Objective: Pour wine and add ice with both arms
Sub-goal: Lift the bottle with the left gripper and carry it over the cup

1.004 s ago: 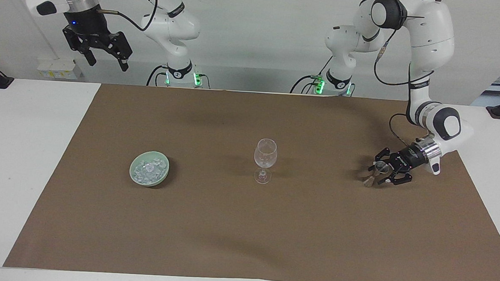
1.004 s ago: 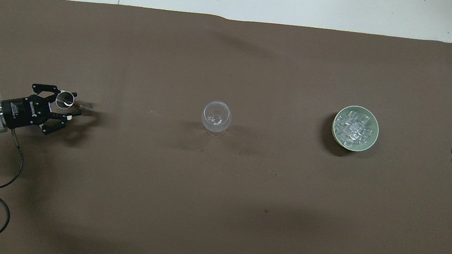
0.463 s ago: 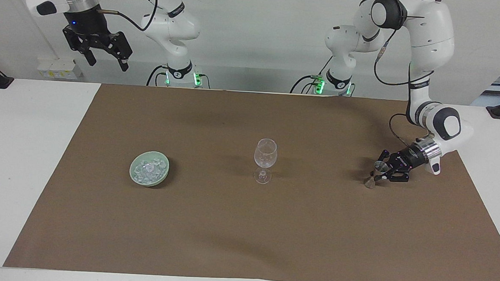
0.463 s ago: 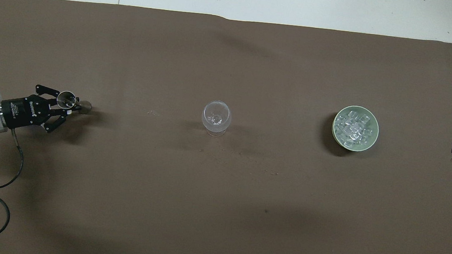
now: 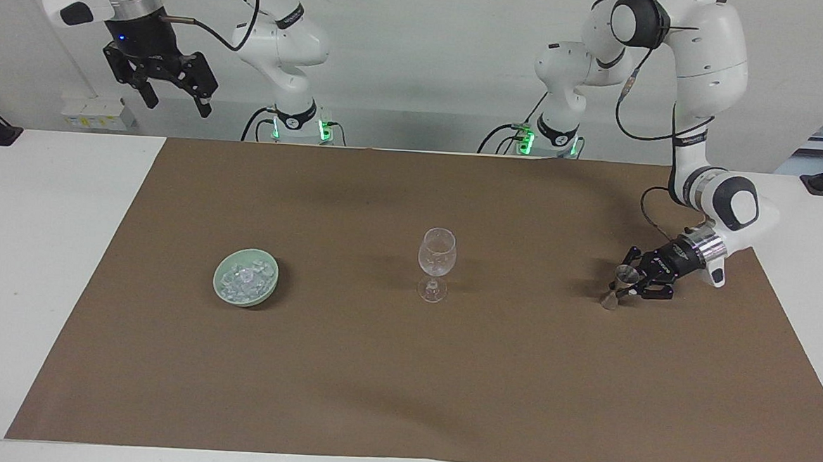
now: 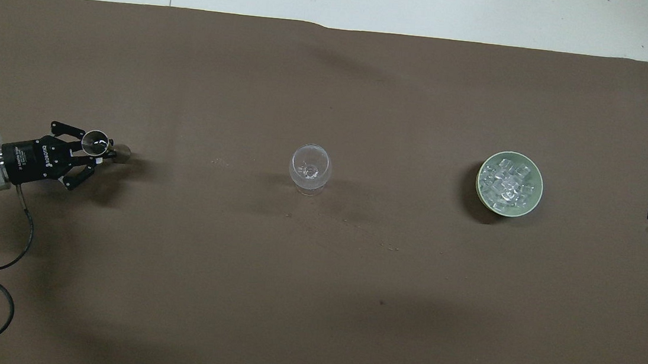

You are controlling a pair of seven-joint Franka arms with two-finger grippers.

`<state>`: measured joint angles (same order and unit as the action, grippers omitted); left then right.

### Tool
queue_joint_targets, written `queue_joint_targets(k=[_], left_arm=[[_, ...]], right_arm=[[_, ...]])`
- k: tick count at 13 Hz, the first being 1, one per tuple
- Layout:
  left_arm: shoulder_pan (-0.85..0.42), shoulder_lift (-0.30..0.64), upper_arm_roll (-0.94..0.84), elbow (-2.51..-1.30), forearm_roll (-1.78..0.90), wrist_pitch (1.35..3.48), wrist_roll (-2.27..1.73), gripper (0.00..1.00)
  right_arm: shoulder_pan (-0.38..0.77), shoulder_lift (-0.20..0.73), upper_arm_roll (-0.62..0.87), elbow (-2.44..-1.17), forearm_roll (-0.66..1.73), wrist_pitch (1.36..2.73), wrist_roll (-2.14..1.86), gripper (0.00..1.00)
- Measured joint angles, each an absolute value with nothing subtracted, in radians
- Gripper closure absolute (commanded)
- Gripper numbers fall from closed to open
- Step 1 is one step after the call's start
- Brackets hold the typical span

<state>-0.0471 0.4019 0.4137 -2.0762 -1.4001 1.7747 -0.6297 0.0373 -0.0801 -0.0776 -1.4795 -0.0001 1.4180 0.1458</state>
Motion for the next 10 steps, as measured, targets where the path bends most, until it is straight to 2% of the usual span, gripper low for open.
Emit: queue_joint_targets(k=[6, 10], left_arm=[[-0.046, 0.387, 0.417, -2.071, -1.401, 1.766, -0.692, 1.00], [-0.046, 0.310, 0.403, -2.062, -1.370, 1.765, -0.768, 1.00]], right_arm=[[0.037, -0.080, -0.078, -1.480, 0.000, 1.418, 0.146, 0.00], [0.037, -0.080, -0.078, -1.480, 0.000, 1.418, 0.146, 0.00]])
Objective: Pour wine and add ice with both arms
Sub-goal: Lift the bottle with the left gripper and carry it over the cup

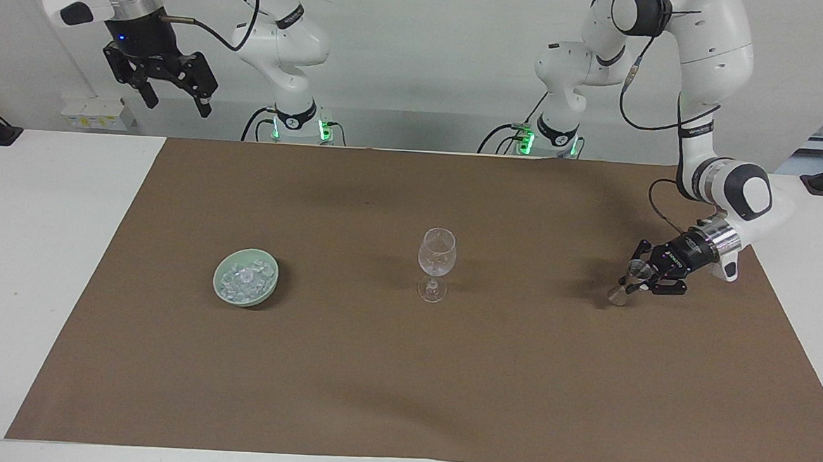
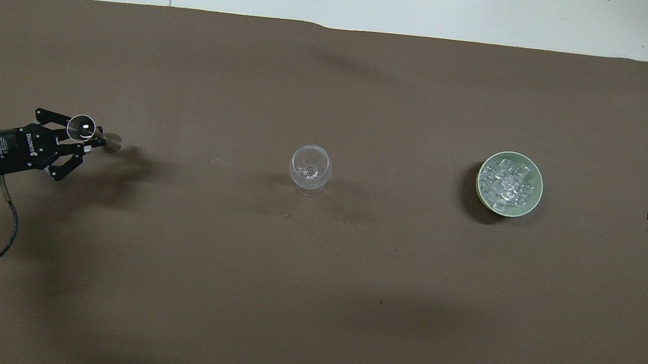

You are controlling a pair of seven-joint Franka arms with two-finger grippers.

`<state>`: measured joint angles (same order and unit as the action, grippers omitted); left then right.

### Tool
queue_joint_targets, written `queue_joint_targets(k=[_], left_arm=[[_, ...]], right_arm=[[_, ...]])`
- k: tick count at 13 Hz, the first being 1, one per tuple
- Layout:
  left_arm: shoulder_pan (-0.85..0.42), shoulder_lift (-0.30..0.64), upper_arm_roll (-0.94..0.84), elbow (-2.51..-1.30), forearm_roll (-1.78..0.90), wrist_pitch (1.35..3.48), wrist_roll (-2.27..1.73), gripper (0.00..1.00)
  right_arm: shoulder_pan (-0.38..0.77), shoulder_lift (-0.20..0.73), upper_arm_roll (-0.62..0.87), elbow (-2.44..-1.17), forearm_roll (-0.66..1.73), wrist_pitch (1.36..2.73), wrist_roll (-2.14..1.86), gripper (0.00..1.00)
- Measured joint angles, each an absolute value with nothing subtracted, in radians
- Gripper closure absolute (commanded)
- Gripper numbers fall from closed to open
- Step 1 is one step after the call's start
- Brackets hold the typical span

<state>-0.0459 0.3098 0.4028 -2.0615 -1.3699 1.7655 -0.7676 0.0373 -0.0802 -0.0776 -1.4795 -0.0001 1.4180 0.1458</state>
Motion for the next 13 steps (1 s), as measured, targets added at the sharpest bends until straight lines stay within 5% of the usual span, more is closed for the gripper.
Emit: queue_joint_targets(k=[13], left_arm=[[-0.048, 0.095, 0.166, -2.040, -1.220, 1.927, -1.071, 1.00]], right_arm=[[0.037, -0.080, -0.078, -1.480, 0.000, 1.418, 0.146, 0.00]])
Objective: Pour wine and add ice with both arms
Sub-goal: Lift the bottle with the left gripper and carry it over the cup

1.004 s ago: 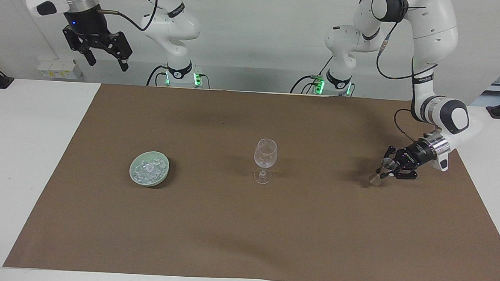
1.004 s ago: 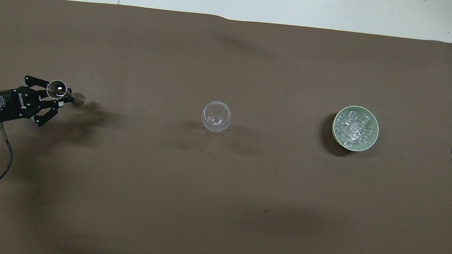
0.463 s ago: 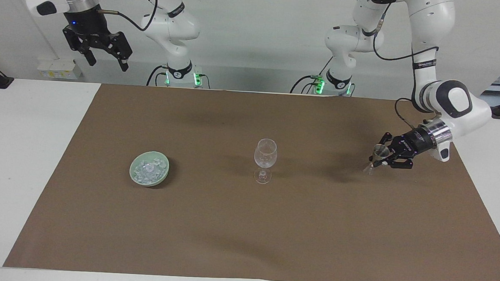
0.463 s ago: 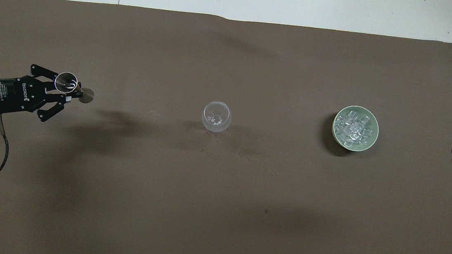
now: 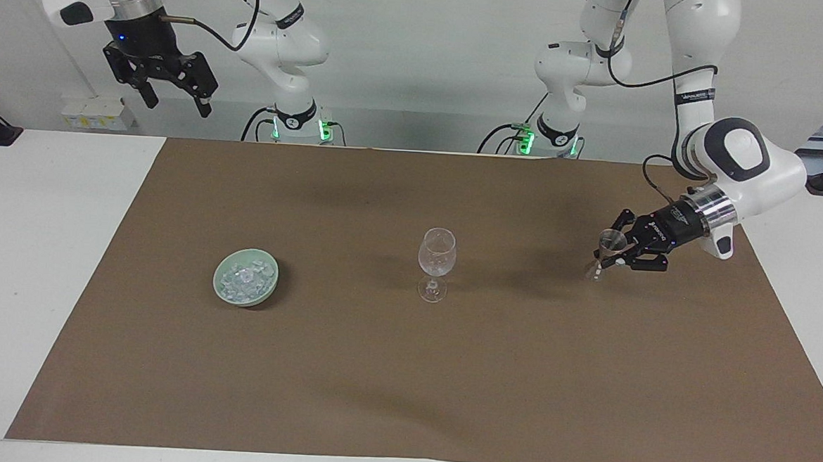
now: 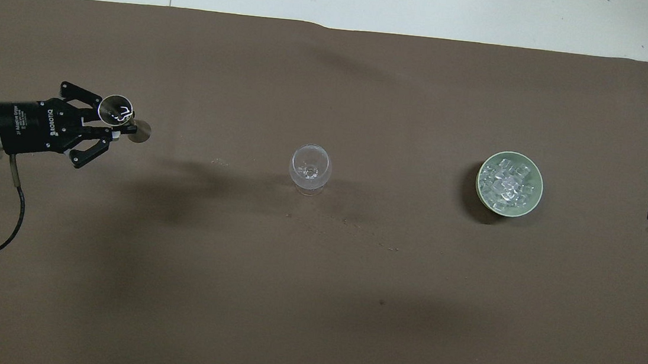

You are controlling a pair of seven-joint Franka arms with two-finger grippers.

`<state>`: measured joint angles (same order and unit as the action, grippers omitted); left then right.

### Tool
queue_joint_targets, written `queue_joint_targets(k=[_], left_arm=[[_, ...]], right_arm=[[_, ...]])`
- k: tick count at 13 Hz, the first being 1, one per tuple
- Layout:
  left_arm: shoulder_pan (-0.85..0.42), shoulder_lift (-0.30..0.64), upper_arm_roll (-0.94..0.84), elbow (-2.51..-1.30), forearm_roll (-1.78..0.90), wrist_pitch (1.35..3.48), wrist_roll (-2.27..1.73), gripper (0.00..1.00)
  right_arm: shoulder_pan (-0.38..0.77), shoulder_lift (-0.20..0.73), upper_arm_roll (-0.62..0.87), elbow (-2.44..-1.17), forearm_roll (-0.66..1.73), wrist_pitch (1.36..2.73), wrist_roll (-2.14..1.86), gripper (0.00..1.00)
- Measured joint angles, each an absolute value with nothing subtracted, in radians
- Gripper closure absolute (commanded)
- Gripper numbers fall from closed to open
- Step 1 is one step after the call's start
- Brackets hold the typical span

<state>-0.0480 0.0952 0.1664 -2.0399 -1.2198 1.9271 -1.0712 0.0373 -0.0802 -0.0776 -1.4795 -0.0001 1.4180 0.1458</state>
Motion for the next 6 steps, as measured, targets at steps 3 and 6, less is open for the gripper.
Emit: queue_joint_targets(k=[3, 6], left_arm=[[-0.048, 0.058, 0.076, -2.038, -1.188, 2.007, -1.155, 1.00], [-0.049, 0.025, -0.027, -2.037, -1.143, 2.101, -1.258, 1.00]], right_arm=[[0.037, -0.080, -0.078, -1.480, 0.000, 1.418, 0.146, 0.00], [0.037, -0.080, -0.078, -1.480, 0.000, 1.418, 0.146, 0.00]])
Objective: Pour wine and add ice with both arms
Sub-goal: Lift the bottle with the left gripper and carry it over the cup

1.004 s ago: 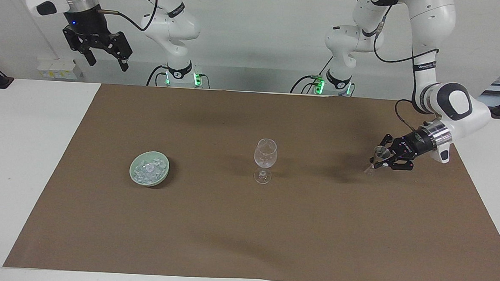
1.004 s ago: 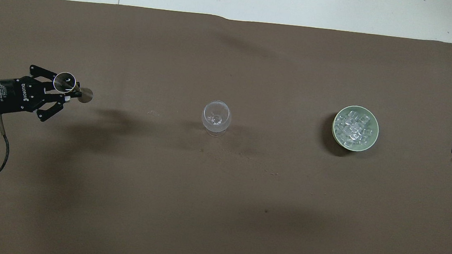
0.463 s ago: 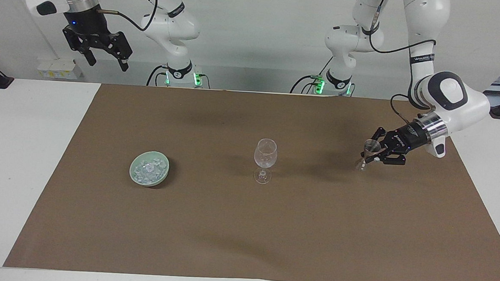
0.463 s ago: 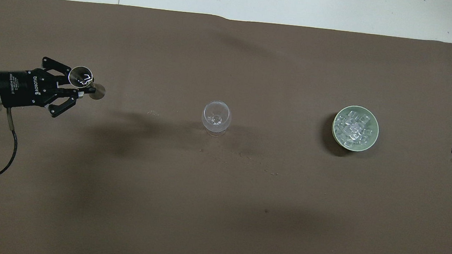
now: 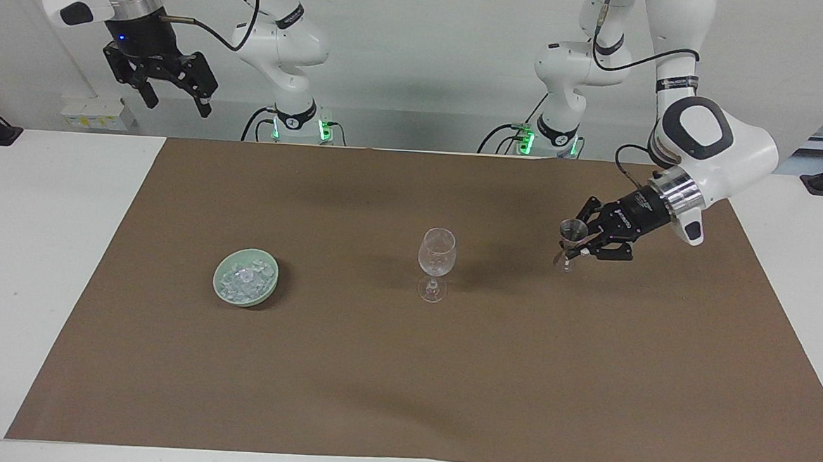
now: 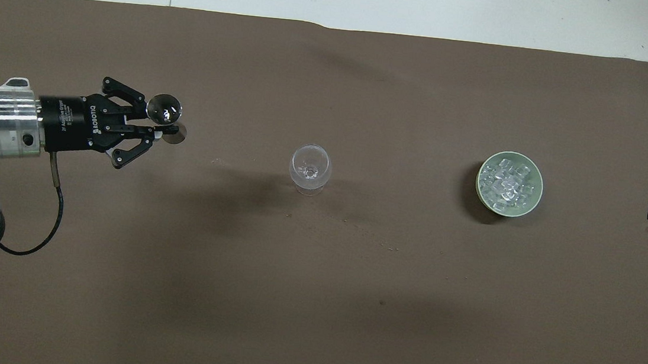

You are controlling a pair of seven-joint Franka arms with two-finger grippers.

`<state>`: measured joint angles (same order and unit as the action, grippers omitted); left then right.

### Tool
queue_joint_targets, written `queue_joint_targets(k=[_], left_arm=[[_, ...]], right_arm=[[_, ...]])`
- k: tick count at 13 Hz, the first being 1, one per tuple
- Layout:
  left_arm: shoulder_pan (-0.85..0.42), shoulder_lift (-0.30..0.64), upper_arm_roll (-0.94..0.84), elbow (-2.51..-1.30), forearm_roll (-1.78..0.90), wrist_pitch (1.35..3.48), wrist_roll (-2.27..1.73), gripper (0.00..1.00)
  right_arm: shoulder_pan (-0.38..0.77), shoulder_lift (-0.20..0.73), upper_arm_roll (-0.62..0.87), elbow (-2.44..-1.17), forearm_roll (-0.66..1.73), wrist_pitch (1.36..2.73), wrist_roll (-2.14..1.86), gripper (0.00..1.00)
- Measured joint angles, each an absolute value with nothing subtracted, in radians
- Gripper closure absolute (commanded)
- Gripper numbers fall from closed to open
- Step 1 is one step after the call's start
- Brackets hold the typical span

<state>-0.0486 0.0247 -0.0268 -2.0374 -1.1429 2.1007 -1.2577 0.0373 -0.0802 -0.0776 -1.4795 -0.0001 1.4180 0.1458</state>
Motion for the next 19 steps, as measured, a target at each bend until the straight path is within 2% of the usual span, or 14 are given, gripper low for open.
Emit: queue_joint_targets(k=[5, 13, 19], left_arm=[[-0.049, 0.013, -0.197, -2.040, -1.139, 2.298, -1.372, 1.00], [-0.049, 0.013, -0.355, -2.051, -1.004, 2.473, -1.496, 1.00], [-0.049, 0.014, -0.424, -2.056, -0.696, 2.535, -1.703, 1.00]], right_arm=[[0.037, -0.080, -0.078, -1.480, 0.000, 1.418, 0.146, 0.00], [0.037, -0.080, -0.078, -1.480, 0.000, 1.418, 0.146, 0.00], [0.037, -0.080, -0.078, -1.480, 0.000, 1.418, 0.146, 0.00]])
